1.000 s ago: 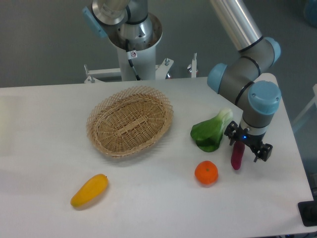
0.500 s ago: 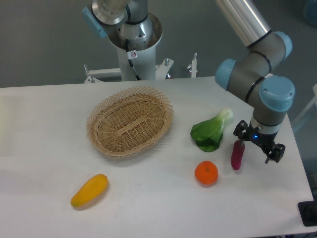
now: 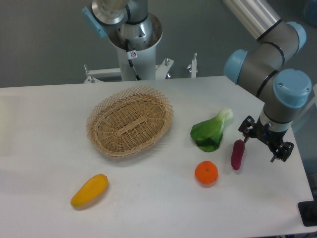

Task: Place the sweet potato on the table
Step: 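Raise the open gripper away from the sweet potato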

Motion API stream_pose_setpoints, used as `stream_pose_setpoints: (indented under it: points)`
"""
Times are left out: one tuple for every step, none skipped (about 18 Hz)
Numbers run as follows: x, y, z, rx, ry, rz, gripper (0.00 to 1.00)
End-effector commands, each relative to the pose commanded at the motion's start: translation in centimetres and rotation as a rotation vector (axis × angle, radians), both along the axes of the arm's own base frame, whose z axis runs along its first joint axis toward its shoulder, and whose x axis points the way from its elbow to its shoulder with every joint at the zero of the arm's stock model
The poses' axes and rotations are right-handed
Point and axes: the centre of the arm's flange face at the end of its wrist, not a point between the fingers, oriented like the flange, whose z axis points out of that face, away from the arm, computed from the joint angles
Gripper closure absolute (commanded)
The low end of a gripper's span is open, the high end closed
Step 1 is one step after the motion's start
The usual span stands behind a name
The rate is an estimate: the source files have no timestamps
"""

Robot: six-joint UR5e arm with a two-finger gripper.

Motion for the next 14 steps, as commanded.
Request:
stream_pose_setpoints:
  points:
    - [0.18, 0.26, 0.00, -0.002, 0.001, -0.010, 0.00]
    - [0.21, 0.35, 0.07, -0.003, 0.003, -0.015, 0.00]
    - [0.31, 0.41, -0.02, -0.006, 0.001, -0.016, 0.00]
    - [0.29, 0.42, -0.12, -0.006, 0.000, -0.016, 0.00]
    - [0.33, 0.37, -0.09, -0.009, 0.001, -0.016, 0.00]
    - [0.37, 0.47, -0.20, -0.010, 0.000, -0.017, 0.00]
    - [0.52, 0.74, -0.29, -0.011, 0.000, -0.022, 0.00]
    - [0.62, 0.82, -0.37, -0.012, -0.001, -0.023, 0.00]
    - [0.60, 0.83, -0.48, -0.012, -0.002, -0.023, 0.00]
    - [0.65, 0.80, -0.44, -0.012, -0.002, -0.023, 0.00]
    - [0.65, 0.80, -0.44, -0.012, -0.002, -0.023, 0.00]
    - [0.68, 0.79, -0.52, -0.013, -0.004, -0.023, 0.00]
    - [0.69, 0.78, -0.57, -0.013, -0.004, -0.023, 0.00]
    - [0.72, 0.77, -0.65, -0.014, -0.005, -0.023, 0.00]
